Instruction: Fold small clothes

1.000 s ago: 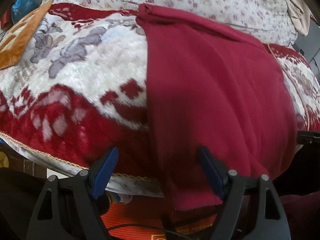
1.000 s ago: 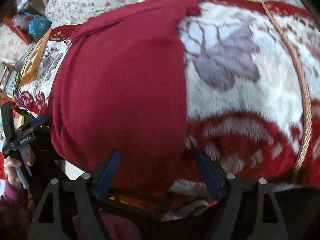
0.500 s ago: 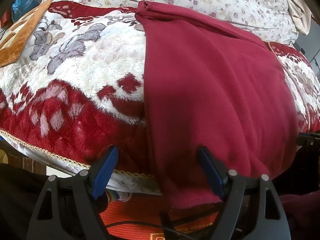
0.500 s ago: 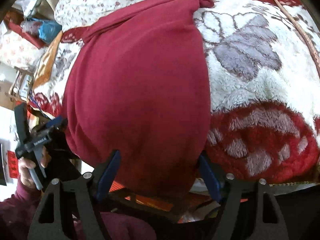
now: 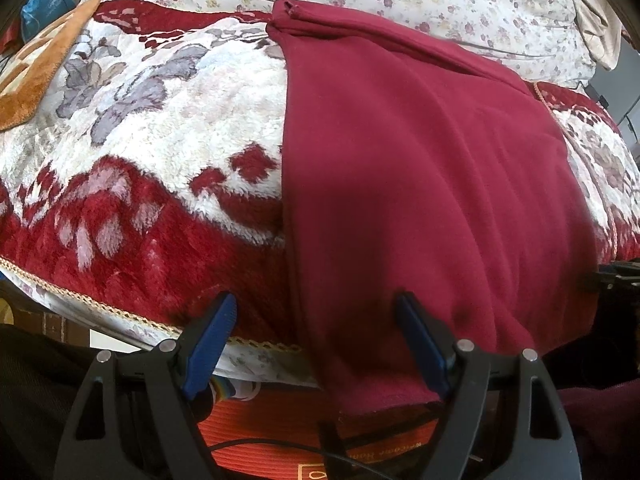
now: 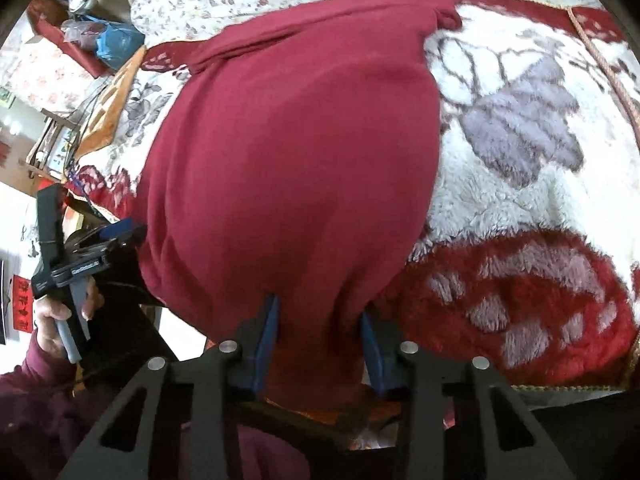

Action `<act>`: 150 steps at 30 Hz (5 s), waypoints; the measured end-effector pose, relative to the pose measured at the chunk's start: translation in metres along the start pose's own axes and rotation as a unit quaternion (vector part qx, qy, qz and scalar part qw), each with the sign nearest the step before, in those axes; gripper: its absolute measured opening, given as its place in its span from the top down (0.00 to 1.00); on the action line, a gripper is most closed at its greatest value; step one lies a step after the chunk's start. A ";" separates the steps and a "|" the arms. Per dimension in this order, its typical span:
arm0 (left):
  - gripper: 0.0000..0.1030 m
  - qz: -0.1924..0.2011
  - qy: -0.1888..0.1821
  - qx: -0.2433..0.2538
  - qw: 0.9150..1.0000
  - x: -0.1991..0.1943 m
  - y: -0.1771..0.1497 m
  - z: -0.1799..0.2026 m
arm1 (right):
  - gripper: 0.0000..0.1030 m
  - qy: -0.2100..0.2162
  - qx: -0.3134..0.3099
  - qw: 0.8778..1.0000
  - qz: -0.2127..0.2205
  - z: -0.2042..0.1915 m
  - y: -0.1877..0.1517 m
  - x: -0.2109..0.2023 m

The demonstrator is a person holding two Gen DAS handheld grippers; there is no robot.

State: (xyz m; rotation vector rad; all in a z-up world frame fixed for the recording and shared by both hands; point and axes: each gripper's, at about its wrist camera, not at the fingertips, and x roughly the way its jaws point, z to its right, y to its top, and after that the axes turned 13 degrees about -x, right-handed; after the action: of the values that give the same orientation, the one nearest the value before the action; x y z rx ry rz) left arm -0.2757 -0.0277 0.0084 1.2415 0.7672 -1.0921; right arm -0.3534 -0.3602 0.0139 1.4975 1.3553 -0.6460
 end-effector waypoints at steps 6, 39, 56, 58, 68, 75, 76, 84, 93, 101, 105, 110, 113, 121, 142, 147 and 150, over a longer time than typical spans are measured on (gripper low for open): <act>0.21 -0.006 -0.001 0.005 1.000 0.002 -0.003 0.002 | 0.46 0.019 0.005 1.000 0.010 -0.002 -0.002 0.003; 0.94 0.136 -0.100 -0.068 0.983 -0.057 0.183 0.018 | 0.84 0.097 0.061 0.964 0.238 0.047 0.155 -0.080; 0.47 0.101 -0.075 -0.170 0.977 0.052 0.330 -0.004 | 0.59 0.108 0.209 0.948 0.214 0.176 0.267 -0.016; 0.43 0.122 -0.078 -0.180 0.973 0.038 0.329 -0.014 | 0.38 0.089 0.195 0.943 0.253 0.173 0.259 -0.040; 0.33 0.113 -0.052 -0.099 0.987 0.032 0.286 0.011 | 0.34 0.012 0.015 0.979 0.201 0.096 0.263 -0.038; 0.33 0.038 0.007 -0.089 0.995 0.087 0.278 0.017 | 0.42 -0.152 0.104 0.974 0.133 0.156 0.310 0.035; 0.33 0.040 -0.001 -0.097 0.994 0.080 0.274 0.011 | 0.42 -0.144 0.108 0.973 0.145 0.154 0.309 0.027; 0.32 0.048 -0.047 -0.061 0.996 0.029 0.228 -0.008 | 0.25 -0.093 0.038 0.980 0.173 0.091 0.264 -0.023; 0.67 0.005 -0.099 -0.029 0.995 0.047 0.199 0.010 | 0.26 -0.107 0.070 0.979 0.158 0.091 0.185 -0.032; 0.92 0.019 -0.095 -0.041 0.994 0.024 0.204 0.000 | 0.90 -0.098 0.069 0.982 0.147 0.099 0.177 -0.032; 0.92 0.021 -0.082 -0.035 0.996 0.022 0.199 -0.006 | 0.92 -0.136 0.046 0.979 0.146 0.093 0.169 -0.050; 0.91 0.005 -0.073 -0.045 0.996 0.033 0.193 -0.006 | 0.88 -0.129 0.069 0.981 0.125 0.103 0.157 -0.038; 0.81 0.041 -0.058 -0.033 0.997 0.009 0.198 0.000 | 0.66 -0.134 0.091 0.973 0.162 0.101 0.163 -0.061; 0.43 0.094 -0.032 -0.065 0.993 0.021 0.235 0.026 | 0.56 -0.153 0.067 0.972 0.165 0.096 0.272 -0.013; 0.25 0.058 -0.040 -0.127 0.989 0.067 0.240 -0.011 | 0.45 -0.015 -0.039 0.993 0.107 -0.018 0.410 0.102; 0.25 0.054 -0.038 -0.121 0.990 0.068 0.241 -0.010 | 0.36 0.024 -0.014 0.998 0.049 -0.040 0.436 0.146; 0.25 0.049 -0.040 -0.120 0.991 0.068 0.244 -0.009 | 0.40 -0.014 -0.033 0.999 0.007 -0.055 0.448 0.175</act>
State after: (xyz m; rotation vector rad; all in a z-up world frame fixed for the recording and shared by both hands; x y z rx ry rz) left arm -0.0234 -0.0405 0.0281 1.0155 0.7441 -0.9351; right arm 0.1003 -0.1915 0.0194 1.4389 1.3313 -0.6058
